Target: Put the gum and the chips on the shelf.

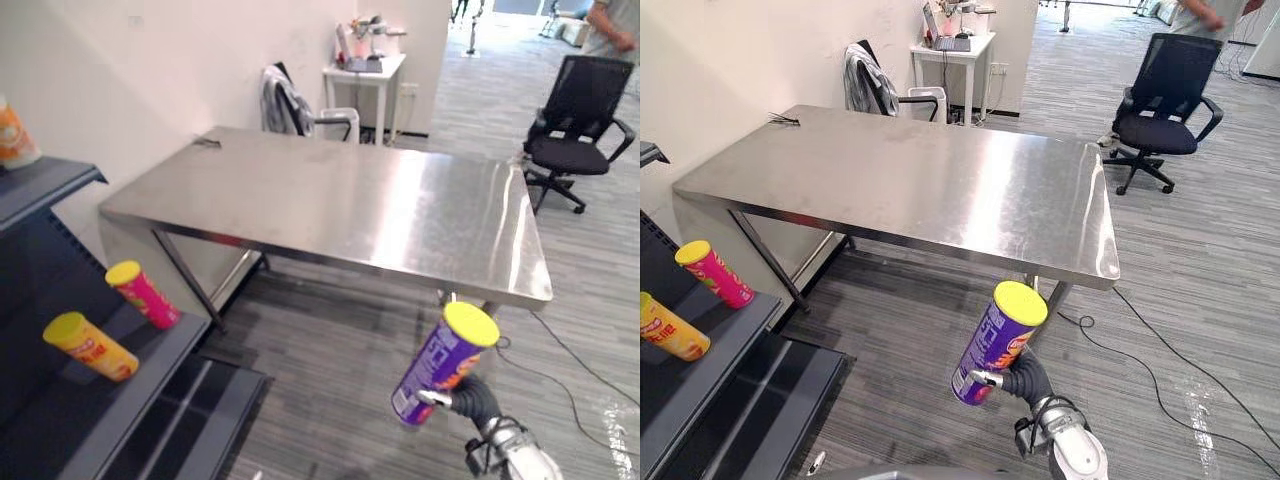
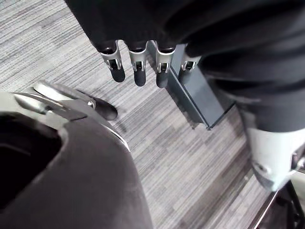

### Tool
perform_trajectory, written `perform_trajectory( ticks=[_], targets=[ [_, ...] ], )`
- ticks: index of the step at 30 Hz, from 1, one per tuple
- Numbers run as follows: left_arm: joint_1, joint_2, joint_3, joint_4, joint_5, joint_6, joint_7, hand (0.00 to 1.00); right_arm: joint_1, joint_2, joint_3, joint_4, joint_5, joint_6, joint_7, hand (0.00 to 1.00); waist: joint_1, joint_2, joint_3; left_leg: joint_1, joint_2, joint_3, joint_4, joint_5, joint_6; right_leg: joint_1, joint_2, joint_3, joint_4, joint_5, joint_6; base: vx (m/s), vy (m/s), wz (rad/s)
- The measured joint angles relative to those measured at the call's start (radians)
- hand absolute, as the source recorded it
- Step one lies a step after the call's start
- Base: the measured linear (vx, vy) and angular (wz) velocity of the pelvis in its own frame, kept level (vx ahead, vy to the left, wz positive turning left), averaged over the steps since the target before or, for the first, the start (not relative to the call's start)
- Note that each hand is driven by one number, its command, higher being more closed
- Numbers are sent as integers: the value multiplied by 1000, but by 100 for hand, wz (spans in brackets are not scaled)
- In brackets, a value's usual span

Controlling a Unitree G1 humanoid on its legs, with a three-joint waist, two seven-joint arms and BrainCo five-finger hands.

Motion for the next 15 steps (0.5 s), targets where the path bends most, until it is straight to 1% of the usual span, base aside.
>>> perform_trajectory(
  ticks=[4, 7, 9, 11, 15],
  targets=[
    [6, 1, -14, 3, 2, 0, 1, 0, 2, 12, -11, 30, -32, -1, -34, 100, -1, 3, -2, 0, 9, 5, 0, -4, -6, -4, 10, 8, -2, 0, -1, 13, -9, -6],
    [9, 1, -19, 3, 28, 0, 2, 0, 1, 12, -21, 41, -35, -1, -34, 100, 4, 11, -8, -3, 14, 27, 0, -8, -13, -19, 16, 29, -4, -1, -2, 46, 10, -17],
    [11, 1, -28, 3, 38, 1, 3, 0, 1, 12, -22, 43, -35, -1, -34, 100, 1, 19, -9, -3, 15, 31, 0, -12, -15, -20, 18, 33, -9, 4, 2, 70, 14, -15],
    [9, 3, -44, 4, 40, 1, 3, 0, 5, 12, -23, 63, -35, -1, -34, 100, 0, 23, -12, -4, 19, 33, 5, -18, -14, -18, 24, 35, -9, 7, -3, 95, 10, -5],
    [7, 11, -58, 3, 40, 1, 3, 0, 12, 13, -28, 77, -35, 0, -34, 100, 2, 25, -10, -15, 24, 34, 56, -51, -9, -11, 27, 38, -10, 6, -4, 86, 13, -8]
  ],
)
